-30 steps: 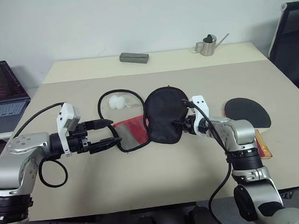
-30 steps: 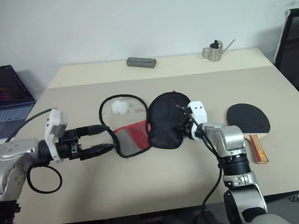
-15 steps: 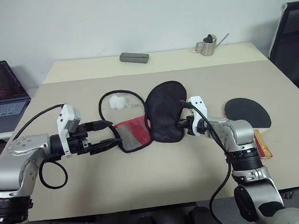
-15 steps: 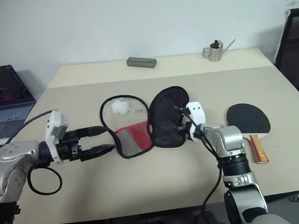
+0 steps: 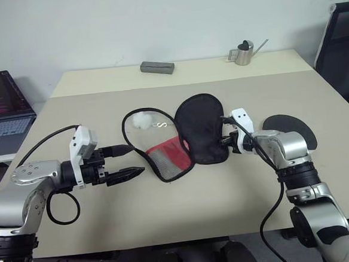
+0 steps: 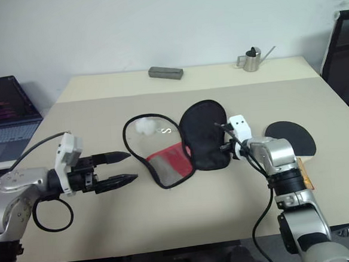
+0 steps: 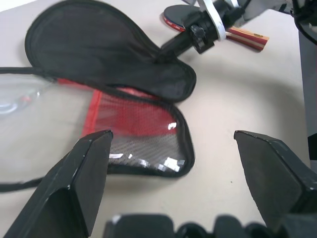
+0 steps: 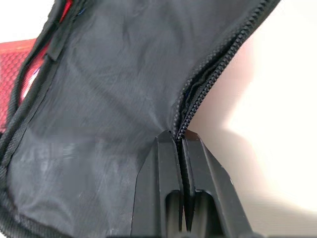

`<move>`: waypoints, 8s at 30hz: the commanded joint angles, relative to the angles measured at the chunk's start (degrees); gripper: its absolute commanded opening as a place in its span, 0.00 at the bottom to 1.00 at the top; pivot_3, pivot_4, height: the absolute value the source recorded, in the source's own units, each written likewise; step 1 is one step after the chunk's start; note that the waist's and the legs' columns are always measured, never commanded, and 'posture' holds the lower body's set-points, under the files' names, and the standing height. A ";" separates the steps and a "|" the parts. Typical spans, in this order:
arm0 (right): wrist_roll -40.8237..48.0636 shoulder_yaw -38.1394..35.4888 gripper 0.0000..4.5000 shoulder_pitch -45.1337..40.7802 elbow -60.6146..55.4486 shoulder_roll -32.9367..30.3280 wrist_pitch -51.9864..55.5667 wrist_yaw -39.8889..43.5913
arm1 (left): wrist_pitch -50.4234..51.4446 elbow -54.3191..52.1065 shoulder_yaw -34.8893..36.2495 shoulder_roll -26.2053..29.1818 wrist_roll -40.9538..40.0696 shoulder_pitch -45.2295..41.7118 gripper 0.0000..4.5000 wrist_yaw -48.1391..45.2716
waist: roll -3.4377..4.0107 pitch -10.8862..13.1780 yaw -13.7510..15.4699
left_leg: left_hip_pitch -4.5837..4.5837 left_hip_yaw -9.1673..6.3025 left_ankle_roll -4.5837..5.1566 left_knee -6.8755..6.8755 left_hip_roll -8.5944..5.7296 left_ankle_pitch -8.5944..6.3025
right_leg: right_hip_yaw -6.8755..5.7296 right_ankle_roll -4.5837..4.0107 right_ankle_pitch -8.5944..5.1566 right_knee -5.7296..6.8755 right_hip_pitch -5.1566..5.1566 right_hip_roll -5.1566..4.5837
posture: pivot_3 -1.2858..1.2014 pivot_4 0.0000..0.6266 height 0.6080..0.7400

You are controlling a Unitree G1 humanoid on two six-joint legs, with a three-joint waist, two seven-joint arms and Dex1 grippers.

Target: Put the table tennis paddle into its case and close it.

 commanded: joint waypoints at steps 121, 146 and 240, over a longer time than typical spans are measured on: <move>2.16 -23.42 0.27 42.64 -36.49 -4.90 -4.37 -21.62 | -4.37 9.93 -16.47 -11.39 13.13 -29.78 0.95 -1.55 | -0.41 -0.26 2.72 | 0.86 -0.02 0.12 0.29 0.05 0.01 | -0.01 0.49 0.00 -0.18 1.18 0.08 | 0.52 0.24 1.00; 6.51 -16.28 0.27 19.89 -45.77 -2.83 9.25 -23.53 | -6.91 14.97 -5.42 -3.51 11.04 -23.62 0.95 -1.94 | -0.34 -0.21 2.29 | 0.00 -0.01 0.12 -0.02 0.02 0.00 | 0.01 0.16 0.13 -0.16 0.10 0.05 | 0.52 0.24 1.00; 14.64 -8.33 0.99 9.98 -31.03 -22.54 -5.78 21.93 | -17.70 26.88 -4.47 -3.91 17.32 -12.96 0.95 5.47 | -0.35 -0.21 1.45 | -0.02 0.01 0.11 0.02 0.03 0.01 | -0.02 0.13 0.16 -0.09 0.04 0.05 | 0.52 0.24 1.00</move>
